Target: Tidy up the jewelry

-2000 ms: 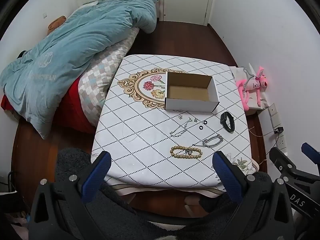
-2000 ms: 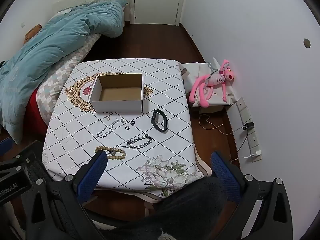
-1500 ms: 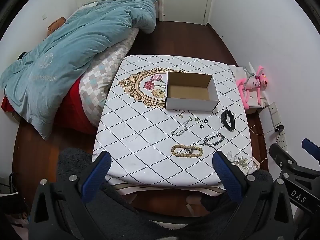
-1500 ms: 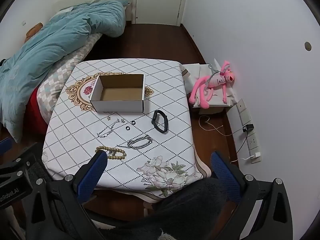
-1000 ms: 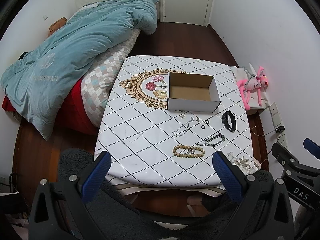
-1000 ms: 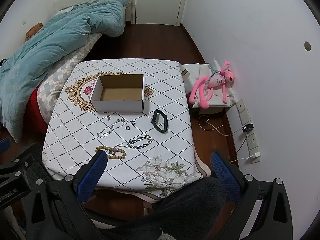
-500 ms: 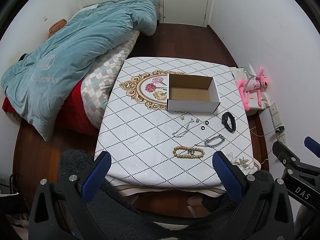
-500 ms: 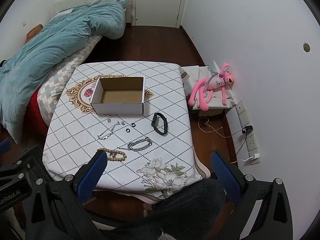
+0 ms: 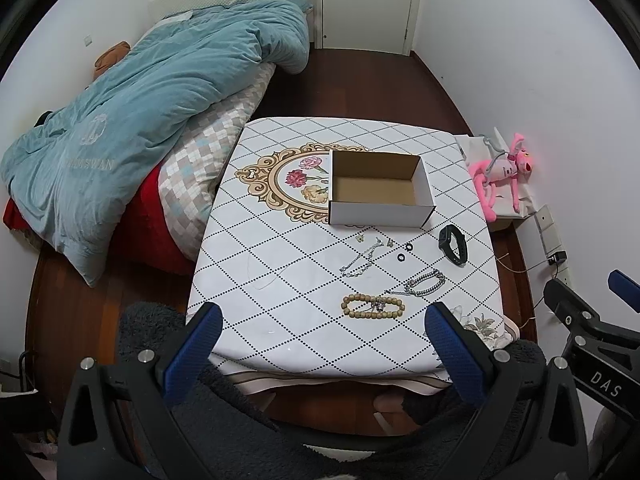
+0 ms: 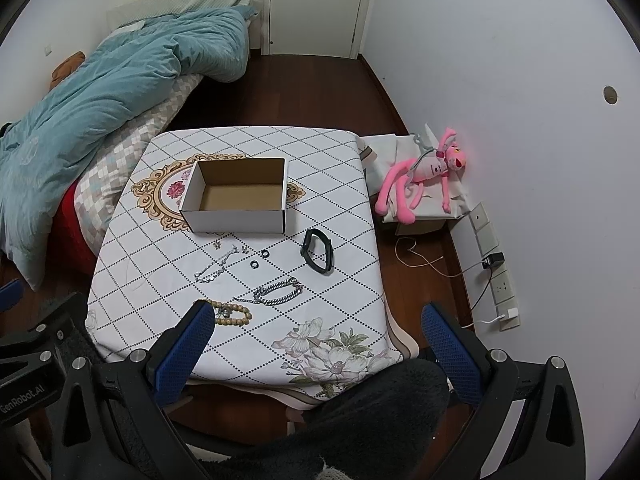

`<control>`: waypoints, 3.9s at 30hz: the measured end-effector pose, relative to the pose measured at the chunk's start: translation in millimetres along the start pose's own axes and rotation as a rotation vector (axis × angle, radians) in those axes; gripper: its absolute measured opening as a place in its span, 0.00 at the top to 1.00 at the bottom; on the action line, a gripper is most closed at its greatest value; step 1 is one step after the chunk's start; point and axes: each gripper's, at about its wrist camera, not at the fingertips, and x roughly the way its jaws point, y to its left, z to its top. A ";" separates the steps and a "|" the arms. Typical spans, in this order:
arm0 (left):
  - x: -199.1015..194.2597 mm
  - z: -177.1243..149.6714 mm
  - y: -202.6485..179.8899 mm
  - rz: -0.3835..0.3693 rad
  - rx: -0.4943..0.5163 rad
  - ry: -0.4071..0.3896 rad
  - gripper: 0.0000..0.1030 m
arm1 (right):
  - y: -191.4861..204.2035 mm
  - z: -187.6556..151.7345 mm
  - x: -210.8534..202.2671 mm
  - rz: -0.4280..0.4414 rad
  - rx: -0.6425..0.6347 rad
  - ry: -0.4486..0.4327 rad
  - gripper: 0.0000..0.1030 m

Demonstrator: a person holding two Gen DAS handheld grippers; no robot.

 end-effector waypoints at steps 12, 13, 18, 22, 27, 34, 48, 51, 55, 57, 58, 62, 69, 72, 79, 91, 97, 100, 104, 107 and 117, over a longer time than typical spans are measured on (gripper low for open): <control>-0.5 0.4 -1.3 -0.002 -0.003 0.001 0.00 | -0.8 0.7 -1.4 -0.001 0.001 -0.001 0.00; -1.4 0.7 -2.1 -0.002 -0.002 0.000 0.00 | -0.9 0.4 -1.4 0.000 0.002 -0.002 0.00; -1.3 0.7 -1.9 -0.003 -0.003 0.002 0.00 | -0.8 1.8 -1.3 -0.002 0.002 -0.003 0.00; -3.9 3.9 -7.6 -0.008 -0.001 0.001 0.00 | -0.9 2.0 -2.0 -0.003 0.003 -0.005 0.00; -4.4 4.6 -8.5 -0.011 -0.002 0.001 0.00 | -1.9 4.6 -3.0 -0.004 0.003 -0.006 0.00; -4.9 5.4 -10.6 -0.011 -0.001 0.000 0.00 | -2.5 6.8 -3.9 -0.005 0.004 -0.010 0.00; 100.3 20.4 1.2 0.080 0.022 0.056 0.00 | -11.1 7.4 93.0 -0.025 0.072 0.072 0.06; 137.0 15.5 -1.5 0.072 0.045 0.122 0.00 | -9.3 3.0 133.1 -0.030 0.071 0.122 0.11; 177.1 6.2 -8.1 0.042 0.069 0.196 0.00 | -5.5 -5.9 186.3 -0.028 0.071 0.182 0.13; 194.1 0.9 -11.7 0.033 0.085 0.234 0.00 | -2.3 -10.5 207.6 -0.033 0.065 0.218 0.14; 200.9 -1.9 -12.8 0.022 0.088 0.248 0.00 | -0.8 -12.8 216.7 -0.028 0.064 0.232 0.15; 223.4 -11.7 -15.3 -0.021 0.082 0.299 0.04 | 3.6 -22.5 245.9 -0.021 0.054 0.280 0.16; 241.5 -27.1 -18.6 -0.085 0.069 0.348 0.09 | 9.1 -32.1 277.4 0.008 0.059 0.311 0.22; 246.2 -32.8 -19.6 -0.110 0.056 0.359 0.11 | 10.2 -33.6 285.1 0.026 0.063 0.310 0.26; 255.6 -46.2 -24.0 -0.138 0.054 0.362 0.23 | 12.3 -36.0 296.2 0.061 0.072 0.307 0.35; 253.5 -35.9 -19.2 -0.164 0.095 0.317 0.93 | 23.4 -30.8 302.0 0.093 0.084 0.256 0.43; 256.3 -28.7 -1.9 -0.156 0.099 0.290 0.94 | 37.0 -30.7 295.6 0.100 0.050 0.211 0.86; 252.0 -18.7 1.4 -0.138 0.104 0.260 0.94 | 28.0 -32.9 292.7 0.154 0.098 0.206 0.92; 233.2 -7.7 9.7 -0.147 0.105 0.200 0.94 | 13.0 -32.8 287.6 0.178 0.144 0.169 0.92; 223.4 -1.6 10.3 -0.169 0.101 0.142 0.94 | 9.8 -29.9 274.4 0.199 0.155 0.127 0.92; 197.1 41.1 -30.5 -0.225 0.107 0.044 0.94 | 18.8 -1.9 230.2 0.286 0.139 0.026 0.92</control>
